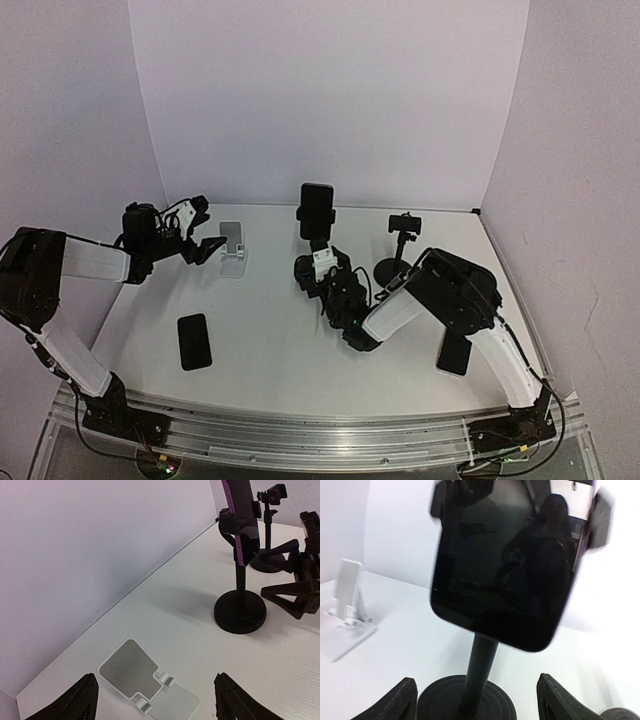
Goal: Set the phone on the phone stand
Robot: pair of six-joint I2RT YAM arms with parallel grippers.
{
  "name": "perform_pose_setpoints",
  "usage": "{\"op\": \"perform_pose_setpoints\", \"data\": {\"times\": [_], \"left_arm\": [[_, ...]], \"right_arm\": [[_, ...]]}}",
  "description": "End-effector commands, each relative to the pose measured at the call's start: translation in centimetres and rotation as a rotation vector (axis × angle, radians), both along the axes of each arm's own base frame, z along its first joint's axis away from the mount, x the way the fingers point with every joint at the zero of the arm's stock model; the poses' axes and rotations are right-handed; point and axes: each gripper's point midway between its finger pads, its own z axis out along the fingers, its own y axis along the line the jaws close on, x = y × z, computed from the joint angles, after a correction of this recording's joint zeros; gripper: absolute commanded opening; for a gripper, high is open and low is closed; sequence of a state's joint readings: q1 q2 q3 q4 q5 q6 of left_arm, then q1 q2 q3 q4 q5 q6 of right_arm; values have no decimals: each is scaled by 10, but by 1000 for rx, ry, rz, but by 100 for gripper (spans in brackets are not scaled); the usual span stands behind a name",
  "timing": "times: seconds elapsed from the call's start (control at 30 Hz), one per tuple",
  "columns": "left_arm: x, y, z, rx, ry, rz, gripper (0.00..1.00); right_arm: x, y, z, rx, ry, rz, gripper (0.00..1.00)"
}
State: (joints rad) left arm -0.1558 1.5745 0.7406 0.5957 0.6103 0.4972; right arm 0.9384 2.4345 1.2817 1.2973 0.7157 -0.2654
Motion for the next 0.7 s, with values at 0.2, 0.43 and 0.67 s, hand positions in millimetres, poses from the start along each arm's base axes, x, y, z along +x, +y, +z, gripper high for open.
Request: {"op": "perform_pose_setpoints", "data": {"times": [0.2,0.43,0.67], "left_arm": [[-2,-7,31,-31,-83,-62,79],[-9,-10,33,-43,-81,-85,79],[-17,-12,35,-58,-77,-104,79]], "right_arm": [[-79,-37,47,144,138,198,84],[-90,-91,29,166,356,78,81],[-74,-139,25,145,467,-59,83]]}}
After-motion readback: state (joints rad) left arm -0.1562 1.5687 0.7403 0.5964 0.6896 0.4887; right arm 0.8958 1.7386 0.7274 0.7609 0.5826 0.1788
